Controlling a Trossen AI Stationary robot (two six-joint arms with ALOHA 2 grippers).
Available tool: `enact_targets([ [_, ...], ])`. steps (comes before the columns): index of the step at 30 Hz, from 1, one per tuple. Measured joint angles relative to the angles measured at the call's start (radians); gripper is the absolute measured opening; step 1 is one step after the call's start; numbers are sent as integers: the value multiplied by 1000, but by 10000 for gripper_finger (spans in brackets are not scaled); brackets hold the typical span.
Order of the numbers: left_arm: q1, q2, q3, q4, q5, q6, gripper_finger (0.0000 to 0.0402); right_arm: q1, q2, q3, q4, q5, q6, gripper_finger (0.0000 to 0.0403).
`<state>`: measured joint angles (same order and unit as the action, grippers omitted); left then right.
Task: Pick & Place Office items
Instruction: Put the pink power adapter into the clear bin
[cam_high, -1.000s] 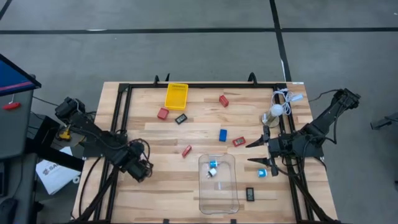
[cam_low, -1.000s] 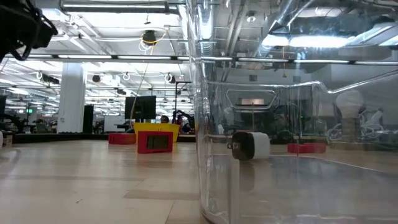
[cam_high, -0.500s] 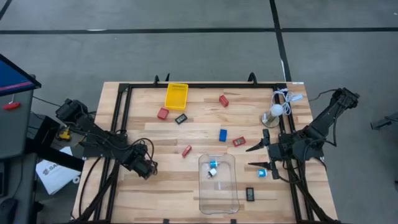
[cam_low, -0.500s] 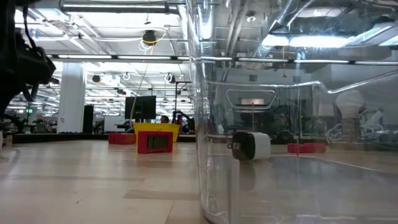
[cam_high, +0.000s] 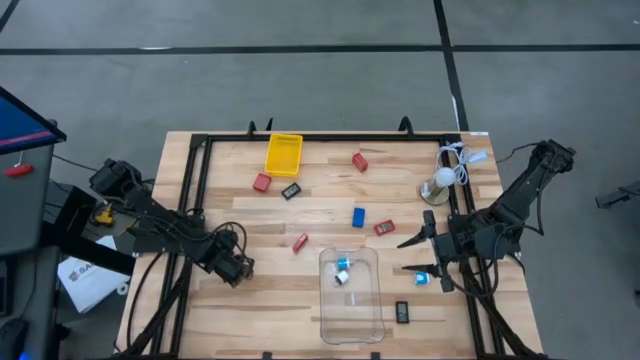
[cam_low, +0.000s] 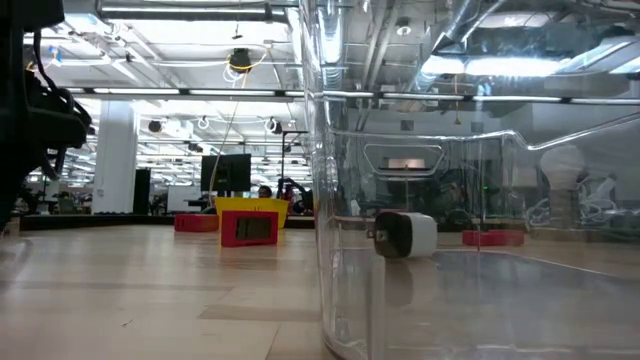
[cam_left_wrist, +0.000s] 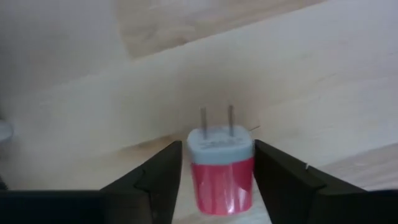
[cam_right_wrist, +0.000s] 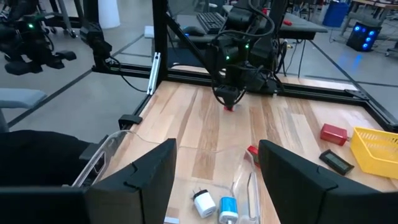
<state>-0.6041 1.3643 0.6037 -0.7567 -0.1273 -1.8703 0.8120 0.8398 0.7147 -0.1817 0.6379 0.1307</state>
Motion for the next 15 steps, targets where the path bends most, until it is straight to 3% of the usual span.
enact_targets([
  [3, 7, 0, 0, 28, -35, 35, 132, 0, 0, 0, 2, 0, 0, 221],
  [7, 17, 0, 0, 133, -69, 118, 125, 0, 0, 0, 5, 0, 0, 221],
  [15, 36, 0, 0, 703, -139, 535, 125, 0, 0, 0, 28, 0, -8, 221],
])
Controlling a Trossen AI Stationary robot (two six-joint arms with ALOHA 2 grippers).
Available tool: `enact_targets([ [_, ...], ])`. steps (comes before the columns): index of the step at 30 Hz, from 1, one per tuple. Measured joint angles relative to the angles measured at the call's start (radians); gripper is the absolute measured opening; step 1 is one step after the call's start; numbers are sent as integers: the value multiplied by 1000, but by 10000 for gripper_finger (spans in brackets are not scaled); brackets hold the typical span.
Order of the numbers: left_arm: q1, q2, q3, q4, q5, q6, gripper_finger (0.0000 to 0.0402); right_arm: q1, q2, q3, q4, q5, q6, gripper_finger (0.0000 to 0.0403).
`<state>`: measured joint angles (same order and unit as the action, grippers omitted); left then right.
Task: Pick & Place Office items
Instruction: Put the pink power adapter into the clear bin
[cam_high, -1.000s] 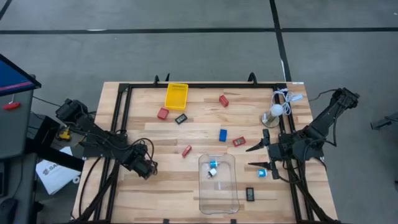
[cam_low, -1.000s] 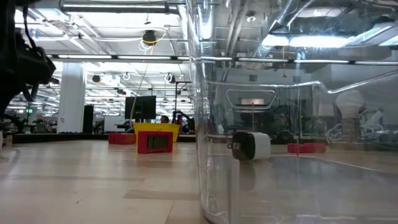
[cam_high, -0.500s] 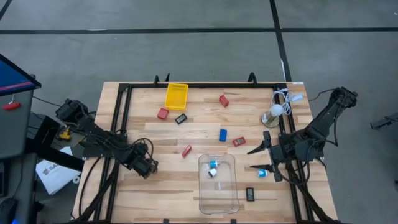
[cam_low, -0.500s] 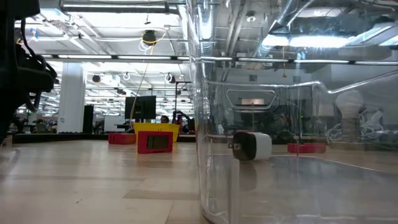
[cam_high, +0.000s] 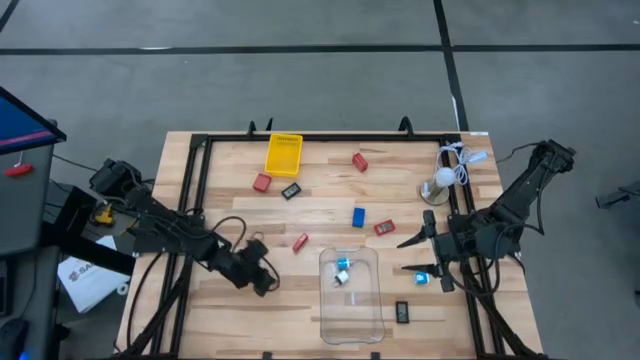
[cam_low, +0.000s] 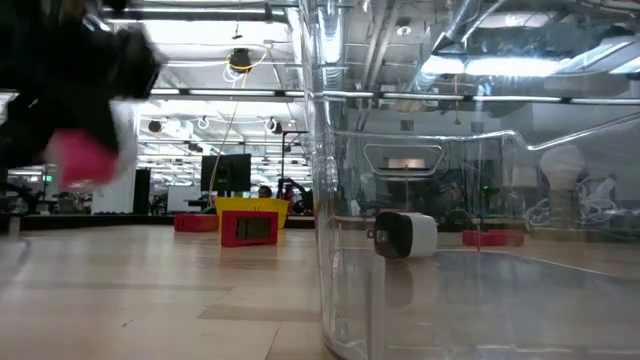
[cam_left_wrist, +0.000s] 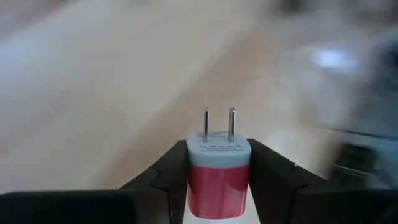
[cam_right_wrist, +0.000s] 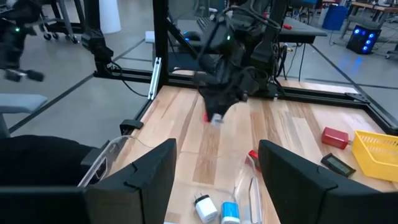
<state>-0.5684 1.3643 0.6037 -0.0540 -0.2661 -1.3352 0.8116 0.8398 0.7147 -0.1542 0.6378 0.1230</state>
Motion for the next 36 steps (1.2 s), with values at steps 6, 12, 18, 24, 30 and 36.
enact_targets([
  [6, 56, 18, 34, 331, 23, 371, 125, 0, 0, 0, 38, 0, -23, 221],
  [12, 140, 115, 216, 319, 122, 720, 125, -11, 0, 0, 47, 0, -27, 221],
  [18, 199, 191, 396, 197, 165, 1010, 125, -22, 0, 0, 47, -1, -29, 221],
  [24, 200, 215, 536, -26, 110, 1174, 125, -22, 0, 0, 37, -1, -21, 221],
  [30, 212, 214, 636, -216, 90, 1200, 125, -22, 0, 0, 34, -1, -18, 221],
  [36, 222, 222, 694, -284, 131, 1223, 125, -22, 0, 0, 36, -1, -18, 221],
])
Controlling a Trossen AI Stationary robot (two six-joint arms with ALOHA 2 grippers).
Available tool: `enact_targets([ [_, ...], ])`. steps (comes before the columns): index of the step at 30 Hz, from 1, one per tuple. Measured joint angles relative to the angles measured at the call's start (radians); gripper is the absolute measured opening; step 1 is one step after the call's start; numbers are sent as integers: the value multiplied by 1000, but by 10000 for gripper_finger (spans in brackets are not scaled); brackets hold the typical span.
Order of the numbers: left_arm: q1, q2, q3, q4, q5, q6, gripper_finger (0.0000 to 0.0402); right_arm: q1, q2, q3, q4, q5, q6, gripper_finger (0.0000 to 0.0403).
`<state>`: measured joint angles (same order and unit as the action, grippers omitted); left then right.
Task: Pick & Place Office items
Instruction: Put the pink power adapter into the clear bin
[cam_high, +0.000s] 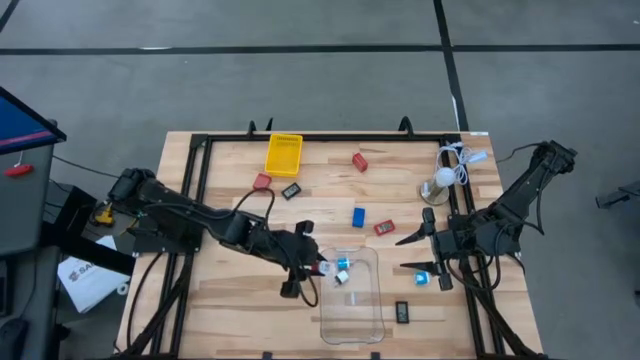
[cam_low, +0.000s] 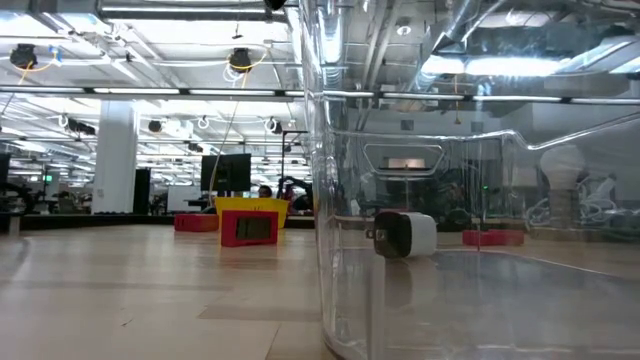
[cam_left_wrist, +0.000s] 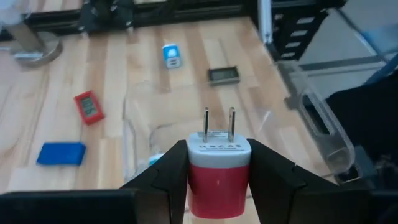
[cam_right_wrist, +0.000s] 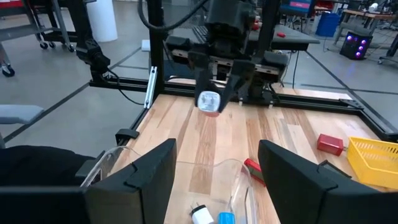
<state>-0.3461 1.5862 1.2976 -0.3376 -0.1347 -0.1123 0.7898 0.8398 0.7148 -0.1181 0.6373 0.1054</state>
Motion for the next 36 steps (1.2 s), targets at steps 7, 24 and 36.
enact_targets([
  [7, 47, 97, 102, -75, 83, 16, 125, -1, 0, 0, 0, 15, 0, 221],
  [24, 67, 442, 366, -213, 181, 82, 125, 0, 0, 0, -22, 15, -9, 221],
  [36, 61, 522, 366, -204, 183, 22, 125, 0, 0, 0, -32, 15, 0, 221],
])
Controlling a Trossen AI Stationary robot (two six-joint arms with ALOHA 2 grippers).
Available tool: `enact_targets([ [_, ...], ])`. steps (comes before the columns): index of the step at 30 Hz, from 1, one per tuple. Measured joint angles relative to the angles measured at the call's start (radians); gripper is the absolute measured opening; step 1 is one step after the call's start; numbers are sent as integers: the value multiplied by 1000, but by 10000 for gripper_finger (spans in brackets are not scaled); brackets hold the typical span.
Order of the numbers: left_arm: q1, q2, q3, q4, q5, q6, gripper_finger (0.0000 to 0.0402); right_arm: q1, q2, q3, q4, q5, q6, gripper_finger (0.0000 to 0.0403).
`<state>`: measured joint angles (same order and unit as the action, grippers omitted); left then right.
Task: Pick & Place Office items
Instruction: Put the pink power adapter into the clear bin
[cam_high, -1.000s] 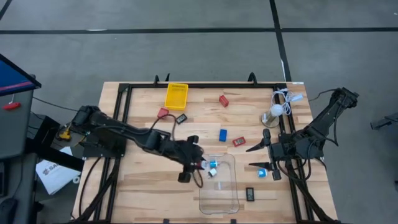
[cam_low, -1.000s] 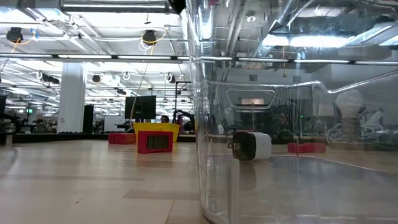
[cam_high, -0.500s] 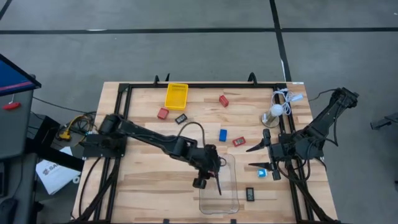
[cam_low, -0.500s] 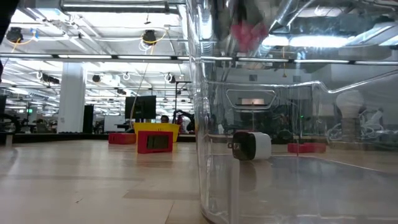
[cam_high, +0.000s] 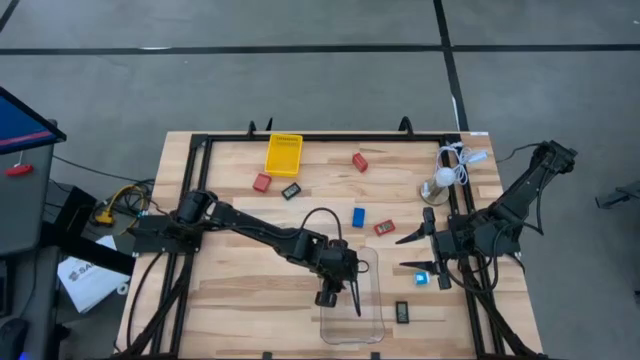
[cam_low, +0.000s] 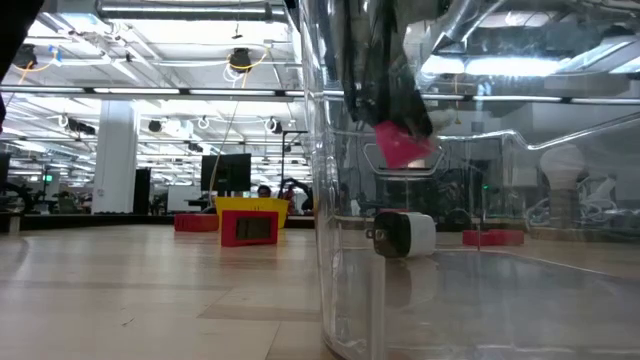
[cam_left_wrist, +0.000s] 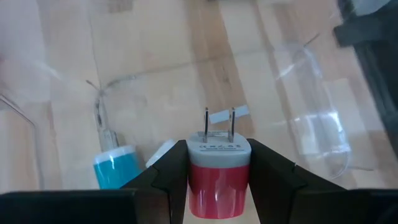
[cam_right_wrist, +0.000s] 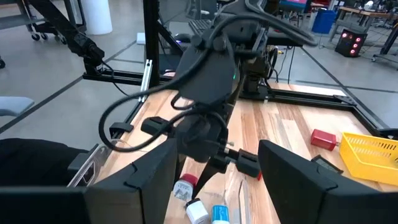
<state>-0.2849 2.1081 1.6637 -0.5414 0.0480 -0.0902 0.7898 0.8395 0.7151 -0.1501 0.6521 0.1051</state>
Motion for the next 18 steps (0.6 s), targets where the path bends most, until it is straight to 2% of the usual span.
enact_targets([
  [18, -35, 15, -6, 7, -24, -72, 125, 0, 7, 0, -2, 1, 3, 221],
])
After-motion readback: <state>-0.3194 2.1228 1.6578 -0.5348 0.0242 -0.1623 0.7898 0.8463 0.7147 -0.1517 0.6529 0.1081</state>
